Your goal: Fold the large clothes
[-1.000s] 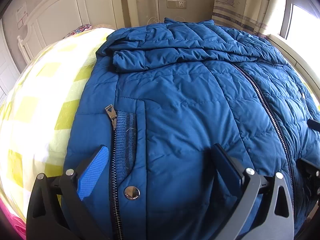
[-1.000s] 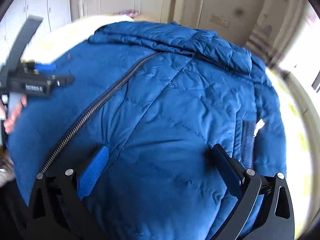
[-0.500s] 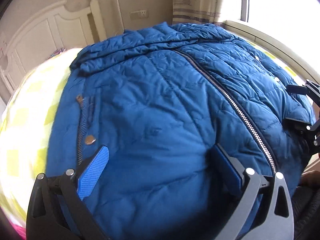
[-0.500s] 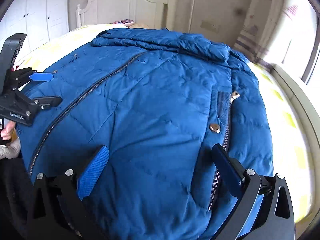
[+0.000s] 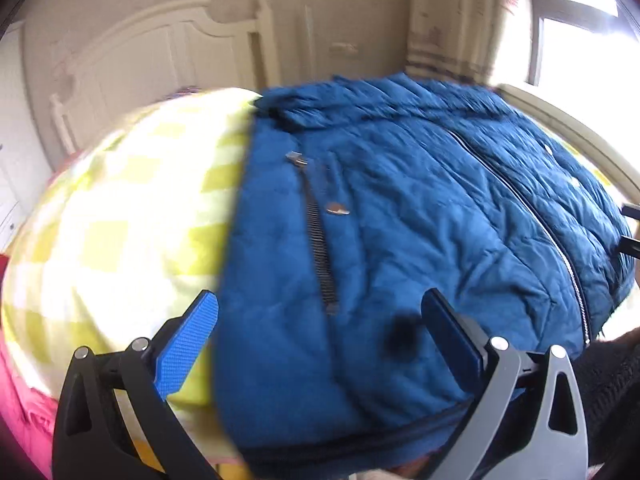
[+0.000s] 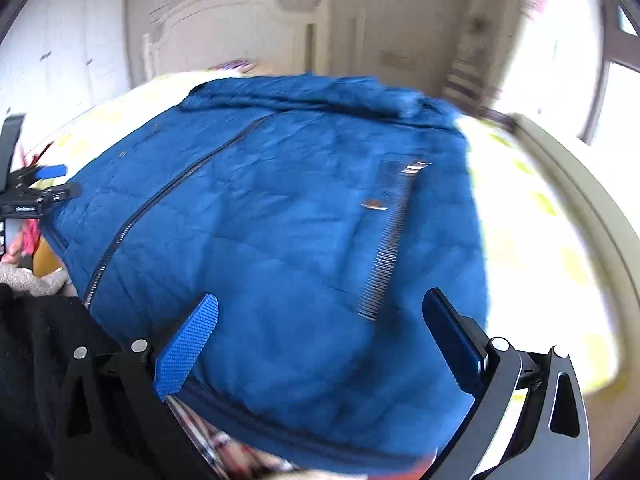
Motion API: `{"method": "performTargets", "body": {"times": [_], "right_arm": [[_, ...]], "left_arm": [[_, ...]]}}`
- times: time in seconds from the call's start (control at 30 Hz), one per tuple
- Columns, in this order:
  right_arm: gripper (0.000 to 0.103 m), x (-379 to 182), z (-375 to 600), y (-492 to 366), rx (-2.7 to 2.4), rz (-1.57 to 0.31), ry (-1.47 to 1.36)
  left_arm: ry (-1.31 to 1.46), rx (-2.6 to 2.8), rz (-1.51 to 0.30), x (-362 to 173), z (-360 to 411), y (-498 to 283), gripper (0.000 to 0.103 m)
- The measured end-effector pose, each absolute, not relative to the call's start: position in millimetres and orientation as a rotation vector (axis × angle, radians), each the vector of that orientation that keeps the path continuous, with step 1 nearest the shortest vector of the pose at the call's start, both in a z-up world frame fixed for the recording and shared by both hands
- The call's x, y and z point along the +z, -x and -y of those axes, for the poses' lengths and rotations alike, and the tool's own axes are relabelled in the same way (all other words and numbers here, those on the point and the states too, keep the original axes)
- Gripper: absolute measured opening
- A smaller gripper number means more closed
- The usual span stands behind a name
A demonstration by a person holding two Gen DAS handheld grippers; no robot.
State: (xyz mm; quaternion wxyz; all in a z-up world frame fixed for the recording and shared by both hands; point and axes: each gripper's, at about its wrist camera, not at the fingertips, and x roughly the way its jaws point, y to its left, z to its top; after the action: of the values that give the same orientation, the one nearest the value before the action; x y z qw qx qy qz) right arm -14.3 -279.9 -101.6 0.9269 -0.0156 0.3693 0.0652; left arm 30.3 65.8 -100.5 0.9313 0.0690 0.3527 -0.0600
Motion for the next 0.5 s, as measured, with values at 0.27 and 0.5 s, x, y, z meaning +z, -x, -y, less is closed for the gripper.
{"method": "performTargets", "body": {"times": [0.27,0.5], "right_arm": [[0.083,-121,304,28,0.05,-0.777,-0.026],[0.073,-123,306,25,0.076,-0.754,-0.047]], "left_arm": [[0.028,-0.119,-0.815,-118,-104,-32,0.099],[-0.025,-0.181,-0.804,-117,-84,-21,0.081]]}}
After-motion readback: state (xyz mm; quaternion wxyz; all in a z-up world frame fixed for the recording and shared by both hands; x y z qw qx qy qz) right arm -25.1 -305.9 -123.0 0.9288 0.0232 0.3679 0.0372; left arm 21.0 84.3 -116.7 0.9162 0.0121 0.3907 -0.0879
